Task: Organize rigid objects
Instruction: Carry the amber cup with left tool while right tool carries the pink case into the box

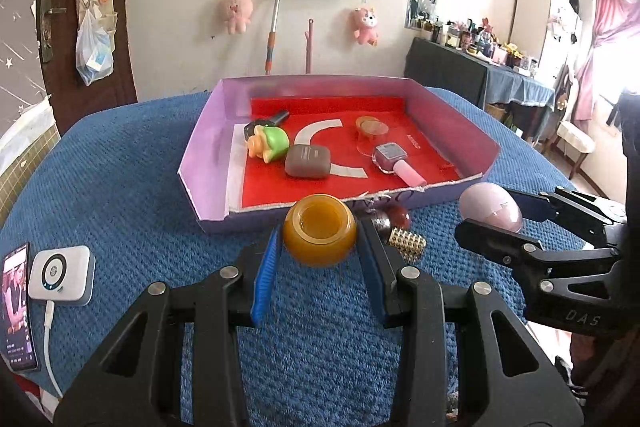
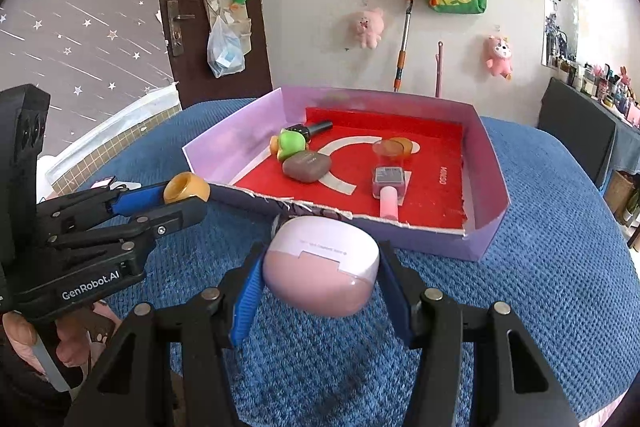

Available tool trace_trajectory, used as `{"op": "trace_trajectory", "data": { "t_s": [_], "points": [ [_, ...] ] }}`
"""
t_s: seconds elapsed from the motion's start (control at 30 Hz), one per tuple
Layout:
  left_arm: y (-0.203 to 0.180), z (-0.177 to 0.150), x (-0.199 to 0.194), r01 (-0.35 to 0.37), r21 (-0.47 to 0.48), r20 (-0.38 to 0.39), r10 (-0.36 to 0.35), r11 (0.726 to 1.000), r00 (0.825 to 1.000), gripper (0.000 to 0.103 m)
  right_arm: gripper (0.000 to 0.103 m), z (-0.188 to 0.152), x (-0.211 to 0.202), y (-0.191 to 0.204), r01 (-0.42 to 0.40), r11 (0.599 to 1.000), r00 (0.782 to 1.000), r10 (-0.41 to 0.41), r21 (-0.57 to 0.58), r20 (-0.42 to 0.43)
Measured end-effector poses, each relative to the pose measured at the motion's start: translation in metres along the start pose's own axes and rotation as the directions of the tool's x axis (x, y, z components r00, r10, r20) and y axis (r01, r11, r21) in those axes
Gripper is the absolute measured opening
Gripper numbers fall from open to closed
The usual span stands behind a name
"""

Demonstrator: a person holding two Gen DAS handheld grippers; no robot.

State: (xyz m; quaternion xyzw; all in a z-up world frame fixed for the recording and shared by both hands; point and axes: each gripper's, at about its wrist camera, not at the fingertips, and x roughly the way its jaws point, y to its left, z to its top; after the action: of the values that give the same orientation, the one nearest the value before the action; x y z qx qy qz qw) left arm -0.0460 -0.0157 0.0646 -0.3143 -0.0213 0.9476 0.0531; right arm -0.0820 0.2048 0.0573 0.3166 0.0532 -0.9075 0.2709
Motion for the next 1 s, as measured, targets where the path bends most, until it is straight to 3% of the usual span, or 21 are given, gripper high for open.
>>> {"op": "trace_trajectory", "data": {
  "t_s": [0.67, 1.0],
  "points": [
    [0.011, 0.031, 0.031, -0.011, -0.018, -0.018, 0.011, 1.0, 1.0, 0.036, 0.057, 0.036, 0.029, -0.018, -0.022, 1.0, 1.0, 0.022, 0.017, 0.002],
    [0.017, 0.047, 0.058, -0.005, -0.014, -0.072, 0.004, 1.0, 0.997, 0.036, 0.057, 0.055, 0.057, -0.032, -0.048, 0.998, 0.997, 0.05, 0.036, -0.061]
  ]
}}
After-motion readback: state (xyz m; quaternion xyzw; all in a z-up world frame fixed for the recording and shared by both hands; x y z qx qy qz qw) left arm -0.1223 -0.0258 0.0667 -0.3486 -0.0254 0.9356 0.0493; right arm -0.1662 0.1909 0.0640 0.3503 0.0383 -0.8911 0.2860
